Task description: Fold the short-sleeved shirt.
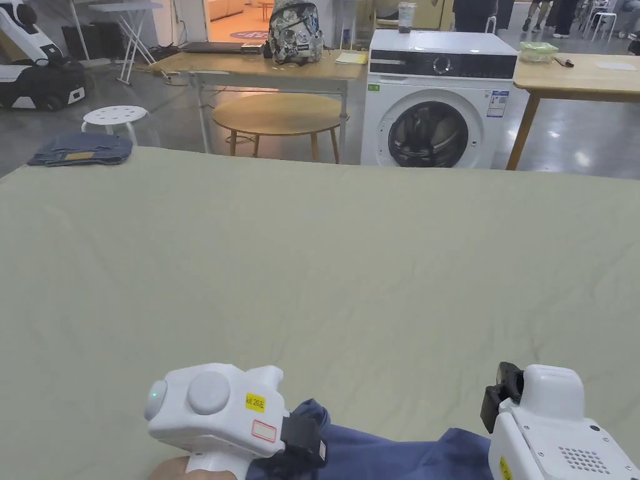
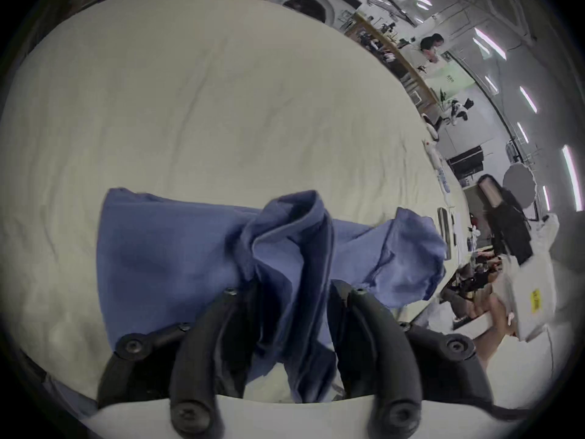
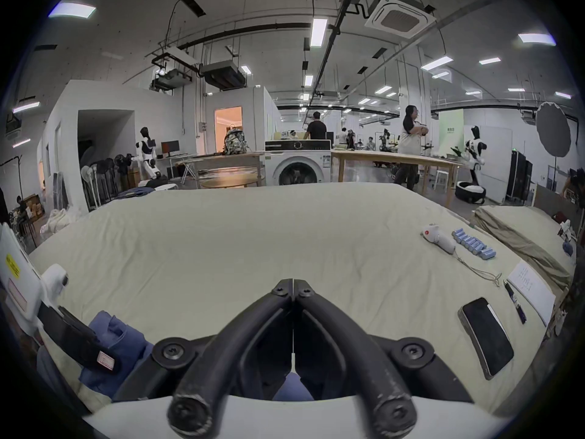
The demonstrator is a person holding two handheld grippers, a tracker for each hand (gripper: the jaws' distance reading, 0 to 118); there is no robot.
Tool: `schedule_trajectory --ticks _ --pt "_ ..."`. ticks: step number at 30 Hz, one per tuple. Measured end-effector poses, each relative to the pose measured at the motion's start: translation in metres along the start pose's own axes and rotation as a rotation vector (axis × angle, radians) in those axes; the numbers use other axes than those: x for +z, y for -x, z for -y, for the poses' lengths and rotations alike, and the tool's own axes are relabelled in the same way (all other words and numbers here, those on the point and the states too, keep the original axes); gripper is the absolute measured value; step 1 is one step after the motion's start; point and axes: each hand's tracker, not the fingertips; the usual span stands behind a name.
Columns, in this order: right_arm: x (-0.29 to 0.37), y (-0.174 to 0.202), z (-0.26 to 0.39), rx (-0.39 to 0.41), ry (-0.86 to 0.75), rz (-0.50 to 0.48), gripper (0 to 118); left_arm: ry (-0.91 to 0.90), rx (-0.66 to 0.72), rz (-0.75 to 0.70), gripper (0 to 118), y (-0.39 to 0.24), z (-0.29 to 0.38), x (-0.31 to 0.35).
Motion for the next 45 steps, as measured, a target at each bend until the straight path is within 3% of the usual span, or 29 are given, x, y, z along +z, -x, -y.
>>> schedule_trajectory --ticks 6,9,12,15,19,22,29,37,45 --pt "0.002 -0.001 0.0 -0.009 -0.001 -0.002 0 -0.133 0.01 0.154 37 0.018 -0.009 0.043" --pt "0.003 -0.002 0.001 -0.013 0.004 -0.003 0 -0.184 0.043 0.156 14 0.023 -0.006 0.06" --pt "0.003 -0.004 0.002 -0.016 0.008 -0.002 0 -0.169 0.046 0.046 8 0.028 -0.004 0.049" --pt "0.004 -0.005 0.003 -0.013 0.013 0.001 0 -0.122 0.034 -0.086 7 0.032 0.0 0.027" --pt "0.002 -0.006 0.005 -0.01 0.023 0.0 0 0.012 0.014 -0.038 4 0.032 0.009 -0.004" --pt "0.001 -0.006 0.006 -0.007 0.026 0.003 0 0.056 0.011 0.084 4 0.024 0.017 -0.018" --pt "0.0 -0.008 0.009 -0.004 0.034 0.003 0 0.022 0.009 0.213 4 0.014 0.018 -0.044" --pt "0.0 -0.01 0.011 -0.014 0.04 0.005 0 0.026 0.05 0.232 3 0.024 0.018 -0.071" --pt "0.004 -0.006 0.011 -0.018 0.03 -0.007 0 0.027 0.03 0.302 3 0.024 0.022 -0.041"
